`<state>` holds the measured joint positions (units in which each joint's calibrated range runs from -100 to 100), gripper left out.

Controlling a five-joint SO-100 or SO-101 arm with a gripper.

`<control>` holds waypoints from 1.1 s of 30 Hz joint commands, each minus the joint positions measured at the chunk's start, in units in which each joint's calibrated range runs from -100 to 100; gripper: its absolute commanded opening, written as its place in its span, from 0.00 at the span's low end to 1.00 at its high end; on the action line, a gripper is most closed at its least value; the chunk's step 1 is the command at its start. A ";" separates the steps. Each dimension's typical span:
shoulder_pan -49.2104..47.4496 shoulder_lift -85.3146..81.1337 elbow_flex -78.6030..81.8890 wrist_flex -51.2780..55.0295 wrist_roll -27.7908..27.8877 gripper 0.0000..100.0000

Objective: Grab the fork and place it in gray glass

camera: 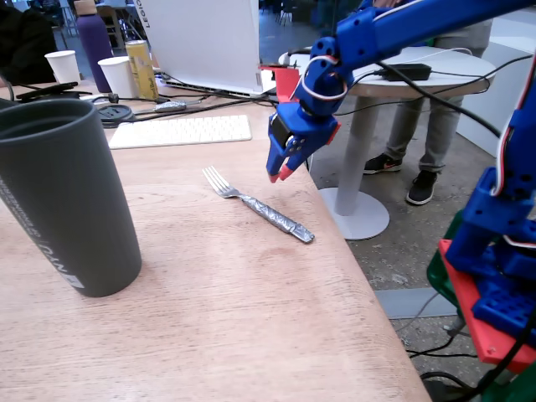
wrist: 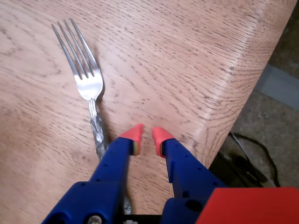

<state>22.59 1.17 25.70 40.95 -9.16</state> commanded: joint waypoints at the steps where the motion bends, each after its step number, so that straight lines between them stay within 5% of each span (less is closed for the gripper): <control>1: -0.09 -0.65 -2.43 0.26 -0.29 0.22; 5: -0.09 -0.57 -2.34 0.43 -0.34 0.34; 33: -2.29 7.49 -7.62 12.00 -0.29 0.35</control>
<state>20.71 7.48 23.26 52.71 -9.65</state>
